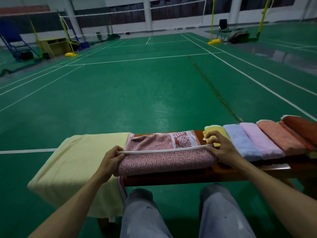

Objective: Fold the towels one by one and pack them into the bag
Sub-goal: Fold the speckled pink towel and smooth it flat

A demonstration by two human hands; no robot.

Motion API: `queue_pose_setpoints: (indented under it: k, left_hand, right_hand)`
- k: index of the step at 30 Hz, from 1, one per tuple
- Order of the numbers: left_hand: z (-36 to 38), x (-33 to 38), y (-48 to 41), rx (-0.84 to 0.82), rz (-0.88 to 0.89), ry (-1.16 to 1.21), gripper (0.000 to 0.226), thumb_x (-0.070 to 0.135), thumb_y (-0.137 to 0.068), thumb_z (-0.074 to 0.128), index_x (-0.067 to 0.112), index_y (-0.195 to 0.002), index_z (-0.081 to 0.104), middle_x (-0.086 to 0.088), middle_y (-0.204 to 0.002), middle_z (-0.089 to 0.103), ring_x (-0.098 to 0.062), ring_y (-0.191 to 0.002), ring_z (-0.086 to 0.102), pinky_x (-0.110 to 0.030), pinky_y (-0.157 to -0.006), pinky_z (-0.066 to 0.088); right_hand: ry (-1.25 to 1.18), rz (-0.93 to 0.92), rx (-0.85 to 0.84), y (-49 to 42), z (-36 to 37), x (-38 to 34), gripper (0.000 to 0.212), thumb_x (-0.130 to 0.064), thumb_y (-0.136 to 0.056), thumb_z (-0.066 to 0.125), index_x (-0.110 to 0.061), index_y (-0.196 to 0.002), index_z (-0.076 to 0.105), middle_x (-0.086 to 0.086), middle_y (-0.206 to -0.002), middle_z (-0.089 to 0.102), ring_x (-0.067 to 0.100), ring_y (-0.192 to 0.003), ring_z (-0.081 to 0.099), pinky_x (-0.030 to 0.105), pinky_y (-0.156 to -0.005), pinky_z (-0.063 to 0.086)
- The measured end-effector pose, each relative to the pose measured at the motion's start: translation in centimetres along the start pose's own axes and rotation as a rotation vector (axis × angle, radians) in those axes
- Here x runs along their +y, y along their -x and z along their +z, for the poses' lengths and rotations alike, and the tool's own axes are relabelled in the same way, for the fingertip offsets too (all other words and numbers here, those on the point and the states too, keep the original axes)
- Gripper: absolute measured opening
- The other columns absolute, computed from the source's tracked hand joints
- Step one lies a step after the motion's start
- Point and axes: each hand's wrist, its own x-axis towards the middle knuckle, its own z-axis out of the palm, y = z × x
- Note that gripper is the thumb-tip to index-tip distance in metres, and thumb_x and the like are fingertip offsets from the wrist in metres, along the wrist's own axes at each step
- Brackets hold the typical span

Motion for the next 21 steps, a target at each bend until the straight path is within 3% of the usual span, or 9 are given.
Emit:
queue_pose_setpoints:
  k: [3, 7, 15, 21]
  left_hand:
    - [-0.3, 0.2, -0.7, 0.020, -0.026, 0.042, 0.010, 0.007, -0.096, 0.052, 0.007, -0.089, 0.059, -0.017, -0.092, 0.060, -0.028, -0.081, 0.057, -0.035, -0.064, 0.046]
    - [-0.7, 0.6, -3.4, 0.064, -0.035, 0.007, 0.008, 0.004, -0.092, 0.058, 0.008, -0.086, 0.063, -0.011, -0.083, 0.062, -0.020, -0.074, 0.053, -0.033, -0.061, 0.041]
    - [-0.3, -0.4, -10.6, 0.021, -0.113, -0.160, 0.007, 0.008, -0.091, 0.063, 0.004, -0.094, 0.067, -0.011, -0.087, 0.066, -0.022, -0.076, 0.060, -0.029, -0.058, 0.052]
    - [-0.1, -1.7, -14.2, 0.094, -0.085, -0.329, 0.017, 0.018, -0.087, 0.069, 0.006, -0.098, 0.073, -0.009, -0.092, 0.071, -0.024, -0.082, 0.062, -0.033, -0.071, 0.048]
  right_hand:
    - [-0.001, 0.044, -0.017, -1.2, -0.1, -0.2, 0.032, -0.005, -0.086, 0.070, -0.022, -0.108, 0.054, 0.003, -0.099, 0.064, 0.020, -0.094, 0.064, 0.046, -0.081, 0.057]
    - [0.050, 0.103, 0.009, -3.9, 0.3, -0.4, 0.032, -0.009, -0.088, 0.070, -0.020, -0.112, 0.053, -0.002, -0.094, 0.062, 0.020, -0.096, 0.061, 0.033, -0.076, 0.054]
    - [0.171, 0.221, -0.004, -9.6, 2.4, 1.7, 0.033, -0.011, -0.086, 0.072, -0.019, -0.112, 0.053, 0.002, -0.094, 0.063, 0.021, -0.088, 0.061, 0.030, -0.078, 0.048]
    - [0.199, 0.238, 0.006, -12.9, 3.8, 3.8, 0.027, -0.011, -0.086, 0.073, -0.017, -0.106, 0.057, 0.003, -0.092, 0.064, 0.021, -0.088, 0.063, 0.029, -0.082, 0.048]
